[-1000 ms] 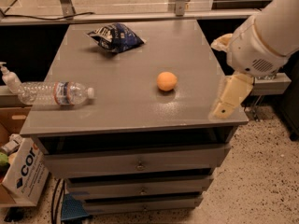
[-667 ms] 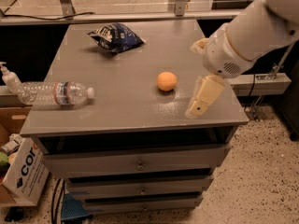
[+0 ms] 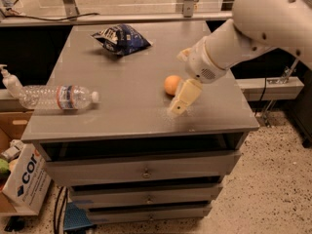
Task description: Pick orange
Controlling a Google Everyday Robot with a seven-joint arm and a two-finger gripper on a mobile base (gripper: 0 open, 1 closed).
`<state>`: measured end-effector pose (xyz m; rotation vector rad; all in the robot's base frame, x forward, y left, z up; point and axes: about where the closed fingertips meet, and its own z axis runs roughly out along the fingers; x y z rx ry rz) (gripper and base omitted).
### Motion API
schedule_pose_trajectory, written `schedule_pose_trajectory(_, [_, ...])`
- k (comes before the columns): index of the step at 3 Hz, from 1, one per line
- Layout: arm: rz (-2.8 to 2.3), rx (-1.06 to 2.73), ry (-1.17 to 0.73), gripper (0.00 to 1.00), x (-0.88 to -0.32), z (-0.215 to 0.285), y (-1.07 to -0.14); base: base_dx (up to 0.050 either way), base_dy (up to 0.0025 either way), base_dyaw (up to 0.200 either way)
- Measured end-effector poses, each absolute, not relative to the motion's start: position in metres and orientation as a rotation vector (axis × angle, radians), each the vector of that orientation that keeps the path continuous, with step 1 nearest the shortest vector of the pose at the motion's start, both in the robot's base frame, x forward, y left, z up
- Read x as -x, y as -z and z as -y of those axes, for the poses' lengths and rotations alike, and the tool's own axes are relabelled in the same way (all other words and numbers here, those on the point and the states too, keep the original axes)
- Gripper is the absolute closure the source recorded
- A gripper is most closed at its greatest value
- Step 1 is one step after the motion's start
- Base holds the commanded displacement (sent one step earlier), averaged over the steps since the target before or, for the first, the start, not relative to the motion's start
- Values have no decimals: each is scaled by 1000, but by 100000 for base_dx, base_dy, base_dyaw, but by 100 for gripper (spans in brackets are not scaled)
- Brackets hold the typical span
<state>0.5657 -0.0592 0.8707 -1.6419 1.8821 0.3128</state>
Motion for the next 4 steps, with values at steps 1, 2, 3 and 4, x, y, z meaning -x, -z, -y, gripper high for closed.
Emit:
schedule_pose_trajectory(1, [-1881, 1612, -356, 0, -594, 41, -851, 0, 0, 0])
schedule_pose_trajectory(2, [-1904, 1592, -360, 16, -616, 41, -832, 0, 0, 0])
schedule_pose_trajectory(3, [-1914, 1569, -348, 41, -634, 53, -827, 0, 0, 0])
schedule_pose_trajectory(4, [-1909, 1546, -344, 64, -644, 65, -835, 0, 0, 0])
